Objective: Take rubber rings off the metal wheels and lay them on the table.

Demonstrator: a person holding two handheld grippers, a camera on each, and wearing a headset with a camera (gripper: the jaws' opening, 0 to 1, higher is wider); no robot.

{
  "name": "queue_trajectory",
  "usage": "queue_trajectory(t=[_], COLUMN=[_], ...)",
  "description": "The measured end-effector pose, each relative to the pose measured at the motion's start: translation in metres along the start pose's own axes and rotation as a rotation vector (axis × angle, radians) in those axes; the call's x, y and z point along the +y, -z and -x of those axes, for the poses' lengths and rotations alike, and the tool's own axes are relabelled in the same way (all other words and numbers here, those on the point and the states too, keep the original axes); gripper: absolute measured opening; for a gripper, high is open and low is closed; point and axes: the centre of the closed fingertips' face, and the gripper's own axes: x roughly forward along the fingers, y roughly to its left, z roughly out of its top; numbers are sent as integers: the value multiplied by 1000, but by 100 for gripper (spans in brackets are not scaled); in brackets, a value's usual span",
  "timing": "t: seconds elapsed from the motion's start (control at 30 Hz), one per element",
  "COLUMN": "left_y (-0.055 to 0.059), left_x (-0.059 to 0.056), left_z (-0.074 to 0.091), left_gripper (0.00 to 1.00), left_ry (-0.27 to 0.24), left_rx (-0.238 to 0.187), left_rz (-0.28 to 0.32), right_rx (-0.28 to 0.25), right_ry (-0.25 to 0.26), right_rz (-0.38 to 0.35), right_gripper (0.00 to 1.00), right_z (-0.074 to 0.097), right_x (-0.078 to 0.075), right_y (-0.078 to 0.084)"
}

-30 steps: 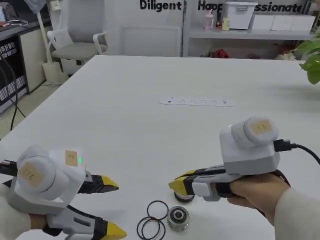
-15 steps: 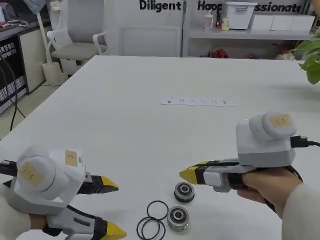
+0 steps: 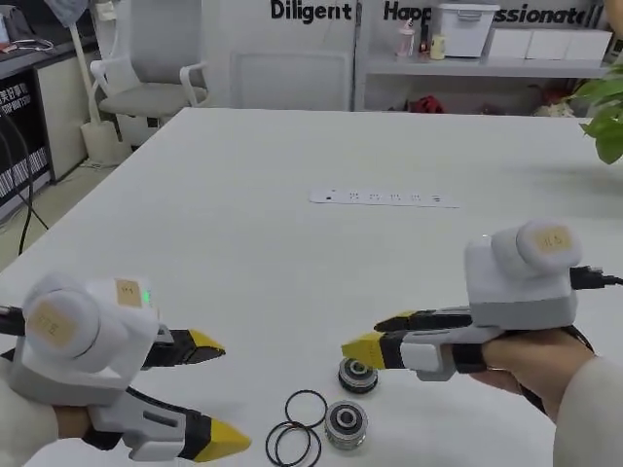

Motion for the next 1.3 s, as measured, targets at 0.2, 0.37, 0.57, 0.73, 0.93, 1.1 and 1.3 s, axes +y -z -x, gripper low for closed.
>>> queue_trajectory(t=[0.2, 0.37, 0.57, 0.73, 0.93, 1.1, 1.3], left_y=[-5, -6, -16, -22, -45, -58, -74], left_x=[0, 2, 7, 9, 15, 21, 24], left_z=[1, 1, 3, 5, 7, 7, 4], left_gripper=[63, 62, 62, 63, 63, 63, 64], left_ry=[0, -10, -27, -36, -48, -58, -46], left_rx=[-20, -19, -59, -89, -167, -210, -237], left_rz=[0, -8, 3, 17, 51, 70, 57], right_rx=[47, 70, 68, 58, 34, 27, 54], right_ry=[-21, -10, 14, 19, 10, 4, 9], right_rz=[55, 60, 52, 54, 89, 101, 112], right_gripper=[48, 46, 45, 44, 41, 39, 38], right_z=[-5, -5, -4, -3, 0, 0, 1], right_x=[4, -1, -9, -11, -14, -18, -22], right_y=[12, 17, 19, 19, 16, 16, 24])
